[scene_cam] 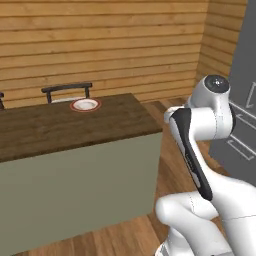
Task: Start the toaster. Once the lever pops up, take the bread to the plate on the dining counter.
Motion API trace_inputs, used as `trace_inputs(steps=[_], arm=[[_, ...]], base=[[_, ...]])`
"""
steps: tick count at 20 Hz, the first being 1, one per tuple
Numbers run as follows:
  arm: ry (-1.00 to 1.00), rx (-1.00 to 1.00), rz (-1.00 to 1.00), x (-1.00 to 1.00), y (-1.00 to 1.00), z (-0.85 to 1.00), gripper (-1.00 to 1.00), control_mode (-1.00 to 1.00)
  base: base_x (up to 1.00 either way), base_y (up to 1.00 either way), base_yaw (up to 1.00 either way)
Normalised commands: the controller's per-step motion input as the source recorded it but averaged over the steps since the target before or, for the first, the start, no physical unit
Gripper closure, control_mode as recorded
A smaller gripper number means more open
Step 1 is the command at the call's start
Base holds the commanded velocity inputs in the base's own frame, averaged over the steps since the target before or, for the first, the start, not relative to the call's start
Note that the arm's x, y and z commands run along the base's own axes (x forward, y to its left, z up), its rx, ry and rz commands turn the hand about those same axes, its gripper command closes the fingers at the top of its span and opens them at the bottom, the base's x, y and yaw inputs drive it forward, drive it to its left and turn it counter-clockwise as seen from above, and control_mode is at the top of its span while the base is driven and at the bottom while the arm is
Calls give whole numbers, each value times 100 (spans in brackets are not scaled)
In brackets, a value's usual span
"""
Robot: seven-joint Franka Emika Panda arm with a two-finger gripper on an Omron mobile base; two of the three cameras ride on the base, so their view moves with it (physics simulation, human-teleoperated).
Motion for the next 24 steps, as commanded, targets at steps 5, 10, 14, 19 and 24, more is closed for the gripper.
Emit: trace_inputs(steps=[5, 10, 14, 19, 24], arm=[[0, 0, 0, 0, 0, 0, 100, 100], [0, 0, 0, 0, 0, 0, 100, 100], [0, 0, 0, 0, 0, 0, 100, 100], [0, 0, 0, 0, 0, 0, 100, 100], [0, 0, 0, 0, 0, 0, 100, 100]], base=[[54, -91, 6], [77, -100, 2], [76, -95, 4], [92, -61, 11], [100, -41, 11]])
